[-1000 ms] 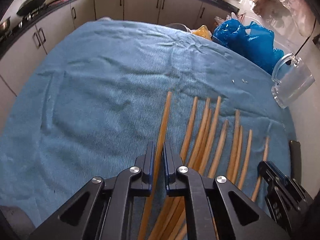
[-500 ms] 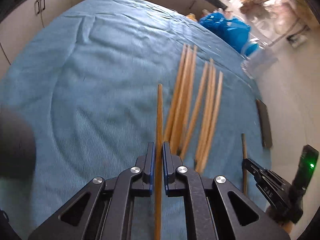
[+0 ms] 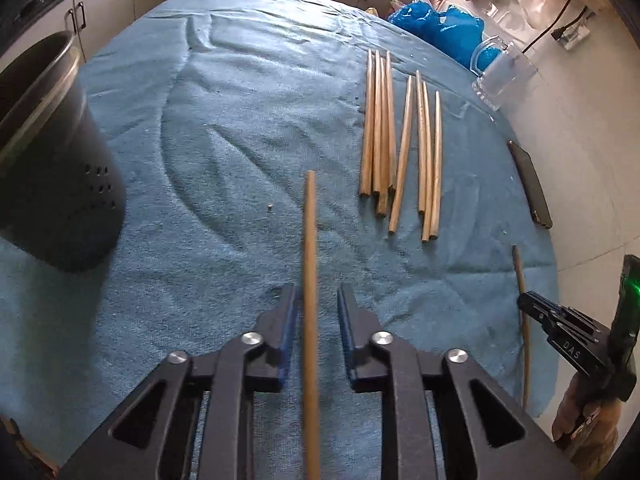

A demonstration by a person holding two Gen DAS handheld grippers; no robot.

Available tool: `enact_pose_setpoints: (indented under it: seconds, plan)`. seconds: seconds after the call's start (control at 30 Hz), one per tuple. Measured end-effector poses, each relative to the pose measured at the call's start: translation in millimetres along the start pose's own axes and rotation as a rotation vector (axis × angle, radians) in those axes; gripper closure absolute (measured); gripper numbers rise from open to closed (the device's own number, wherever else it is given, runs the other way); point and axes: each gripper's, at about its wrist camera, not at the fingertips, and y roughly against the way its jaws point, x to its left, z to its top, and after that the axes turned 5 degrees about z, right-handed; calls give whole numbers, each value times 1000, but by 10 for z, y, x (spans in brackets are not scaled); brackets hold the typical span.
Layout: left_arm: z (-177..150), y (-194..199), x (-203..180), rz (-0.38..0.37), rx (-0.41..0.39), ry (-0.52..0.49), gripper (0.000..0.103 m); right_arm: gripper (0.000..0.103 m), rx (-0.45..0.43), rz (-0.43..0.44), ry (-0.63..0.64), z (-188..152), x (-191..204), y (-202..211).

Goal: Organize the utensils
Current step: 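Lift the held chopsticks with both grippers and carry them to the black cup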

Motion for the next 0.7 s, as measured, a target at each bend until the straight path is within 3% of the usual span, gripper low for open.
enact_pose_setpoints:
  seconds: [0.43,0.7]
  plan:
    - [418,-176,-224,98,80,-72,78,83,182,-40,0,532,-7,-271]
    - [552,-240,-255,102,100,-105,78,83,290,-33,20,737,25,-384]
